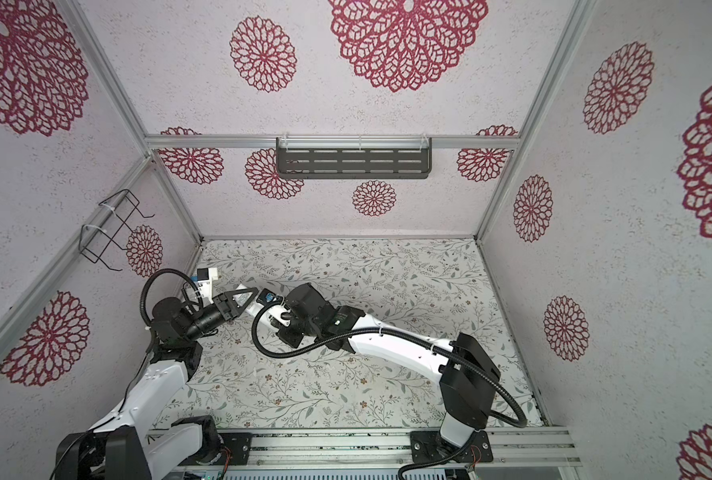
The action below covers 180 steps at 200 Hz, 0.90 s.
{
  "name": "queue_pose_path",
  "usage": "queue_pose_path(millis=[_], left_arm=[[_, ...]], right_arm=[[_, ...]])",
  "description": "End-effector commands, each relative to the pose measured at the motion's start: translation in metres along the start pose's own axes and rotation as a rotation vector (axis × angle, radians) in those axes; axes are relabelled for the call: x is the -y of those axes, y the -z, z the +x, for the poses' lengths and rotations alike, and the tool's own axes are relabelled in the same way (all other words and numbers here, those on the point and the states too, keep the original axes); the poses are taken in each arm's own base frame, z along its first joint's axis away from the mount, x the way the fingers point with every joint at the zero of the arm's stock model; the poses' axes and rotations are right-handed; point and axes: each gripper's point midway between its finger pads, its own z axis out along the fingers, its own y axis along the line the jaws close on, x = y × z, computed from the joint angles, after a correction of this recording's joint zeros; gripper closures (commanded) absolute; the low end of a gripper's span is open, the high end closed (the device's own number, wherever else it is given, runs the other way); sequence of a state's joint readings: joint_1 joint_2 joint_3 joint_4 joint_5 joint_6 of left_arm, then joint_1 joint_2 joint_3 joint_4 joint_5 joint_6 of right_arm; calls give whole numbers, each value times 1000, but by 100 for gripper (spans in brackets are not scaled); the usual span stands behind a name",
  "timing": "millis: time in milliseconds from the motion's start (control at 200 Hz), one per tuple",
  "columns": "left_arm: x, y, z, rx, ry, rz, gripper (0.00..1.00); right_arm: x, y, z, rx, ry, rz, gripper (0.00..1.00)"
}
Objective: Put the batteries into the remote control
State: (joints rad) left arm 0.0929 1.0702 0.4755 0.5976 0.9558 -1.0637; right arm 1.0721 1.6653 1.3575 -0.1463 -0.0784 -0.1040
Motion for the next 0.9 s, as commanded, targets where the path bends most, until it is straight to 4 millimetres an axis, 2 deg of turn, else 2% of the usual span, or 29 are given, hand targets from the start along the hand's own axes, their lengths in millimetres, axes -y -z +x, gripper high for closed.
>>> queue_pose_path(millis=[0,190,896], left_arm=[[50,1,-5,-31,-29,152,100],[51,0,-7,-27,-20,170,100],[49,0,-4,-37,-18,160,100]], right_arm=[[5,-17,58,-158,-41,39,97],[7,-15,53,-99,-53,41,95],[10,-10,49,-99,-47,51,80]])
